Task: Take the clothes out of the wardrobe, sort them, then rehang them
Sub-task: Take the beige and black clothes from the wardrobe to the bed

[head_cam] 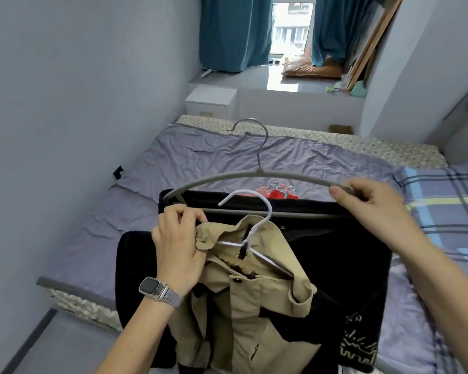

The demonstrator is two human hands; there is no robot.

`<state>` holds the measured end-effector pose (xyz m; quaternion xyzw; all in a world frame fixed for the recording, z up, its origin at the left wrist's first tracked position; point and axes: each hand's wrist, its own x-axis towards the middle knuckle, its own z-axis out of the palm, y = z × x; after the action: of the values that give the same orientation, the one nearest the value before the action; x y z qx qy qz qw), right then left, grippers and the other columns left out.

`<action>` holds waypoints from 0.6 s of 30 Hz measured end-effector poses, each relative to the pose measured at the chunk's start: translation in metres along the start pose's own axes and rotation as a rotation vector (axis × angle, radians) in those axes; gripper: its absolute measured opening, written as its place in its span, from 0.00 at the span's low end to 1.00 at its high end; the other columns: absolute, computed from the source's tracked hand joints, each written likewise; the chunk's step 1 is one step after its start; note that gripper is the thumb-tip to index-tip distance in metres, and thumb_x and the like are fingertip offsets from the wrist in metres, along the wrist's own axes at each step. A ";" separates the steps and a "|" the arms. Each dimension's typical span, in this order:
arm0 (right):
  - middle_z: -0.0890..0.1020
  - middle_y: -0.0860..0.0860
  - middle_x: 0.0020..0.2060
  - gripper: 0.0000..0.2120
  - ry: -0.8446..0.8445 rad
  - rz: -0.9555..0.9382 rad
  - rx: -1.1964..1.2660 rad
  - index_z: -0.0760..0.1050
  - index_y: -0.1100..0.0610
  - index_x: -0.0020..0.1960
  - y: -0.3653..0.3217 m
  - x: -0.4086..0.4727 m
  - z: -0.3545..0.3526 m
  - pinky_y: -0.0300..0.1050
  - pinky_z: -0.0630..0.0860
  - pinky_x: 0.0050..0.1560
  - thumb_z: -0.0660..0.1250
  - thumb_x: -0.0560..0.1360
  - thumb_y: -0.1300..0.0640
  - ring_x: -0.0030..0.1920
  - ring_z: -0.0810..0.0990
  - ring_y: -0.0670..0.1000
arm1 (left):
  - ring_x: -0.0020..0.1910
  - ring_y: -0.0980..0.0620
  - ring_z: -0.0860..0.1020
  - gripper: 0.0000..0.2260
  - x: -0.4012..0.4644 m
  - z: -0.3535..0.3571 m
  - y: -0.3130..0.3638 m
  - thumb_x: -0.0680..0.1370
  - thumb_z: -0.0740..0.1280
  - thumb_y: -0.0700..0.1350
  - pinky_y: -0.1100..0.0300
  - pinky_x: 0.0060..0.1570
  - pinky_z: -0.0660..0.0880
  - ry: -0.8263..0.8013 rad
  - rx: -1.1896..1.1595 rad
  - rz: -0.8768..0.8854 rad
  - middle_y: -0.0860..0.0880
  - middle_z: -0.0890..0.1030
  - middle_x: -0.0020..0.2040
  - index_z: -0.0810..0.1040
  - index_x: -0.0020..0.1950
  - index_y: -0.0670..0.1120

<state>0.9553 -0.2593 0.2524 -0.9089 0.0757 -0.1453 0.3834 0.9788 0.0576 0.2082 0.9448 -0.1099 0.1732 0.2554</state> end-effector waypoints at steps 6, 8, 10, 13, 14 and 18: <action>0.69 0.43 0.21 0.17 -0.146 0.134 -0.069 0.71 0.52 0.33 0.039 0.031 0.045 0.50 0.63 0.42 0.66 0.74 0.41 0.28 0.68 0.42 | 0.47 0.50 0.70 0.06 0.031 0.026 0.000 0.70 0.64 0.46 0.54 0.45 0.60 -0.034 0.009 0.008 0.54 0.69 0.47 0.72 0.46 0.52; 0.70 0.38 0.20 0.17 -0.169 0.212 -0.060 0.71 0.47 0.30 0.059 0.027 0.066 0.46 0.63 0.40 0.67 0.75 0.45 0.29 0.67 0.40 | 0.46 0.50 0.71 0.06 0.040 0.035 -0.002 0.70 0.63 0.46 0.55 0.44 0.59 -0.035 0.016 0.004 0.55 0.70 0.46 0.71 0.45 0.52; 0.71 0.35 0.19 0.17 -0.153 0.267 0.009 0.69 0.45 0.29 0.079 0.030 0.077 0.39 0.61 0.38 0.67 0.76 0.48 0.31 0.66 0.39 | 0.46 0.52 0.70 0.05 0.049 0.043 -0.003 0.70 0.62 0.47 0.56 0.44 0.58 -0.026 0.023 0.003 0.57 0.68 0.46 0.71 0.45 0.53; 0.69 0.45 0.20 0.20 -0.086 0.369 0.021 0.70 0.51 0.28 0.103 0.054 0.080 0.45 0.61 0.38 0.67 0.75 0.44 0.30 0.68 0.46 | 0.43 0.57 0.65 0.07 0.063 0.054 -0.003 0.71 0.56 0.50 0.57 0.44 0.56 -0.027 0.018 -0.002 0.59 0.66 0.45 0.70 0.44 0.53; 0.68 0.46 0.20 0.20 -0.065 0.371 0.024 0.70 0.51 0.28 0.112 0.068 0.080 0.48 0.61 0.39 0.66 0.75 0.43 0.30 0.68 0.48 | 0.43 0.58 0.65 0.07 0.066 0.059 -0.003 0.70 0.55 0.51 0.57 0.43 0.56 -0.031 0.019 -0.001 0.59 0.66 0.45 0.70 0.44 0.54; 0.65 0.45 0.20 0.23 -0.038 0.412 0.038 0.66 0.53 0.27 0.147 0.133 0.083 0.49 0.59 0.43 0.65 0.74 0.40 0.30 0.67 0.50 | 0.44 0.57 0.67 0.07 0.076 0.079 -0.003 0.70 0.54 0.51 0.57 0.43 0.55 -0.051 0.032 -0.029 0.58 0.67 0.44 0.69 0.44 0.55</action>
<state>1.1043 -0.3389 0.1188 -0.8693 0.2502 -0.0482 0.4236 1.0704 0.0097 0.1723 0.9545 -0.0999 0.1470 0.2396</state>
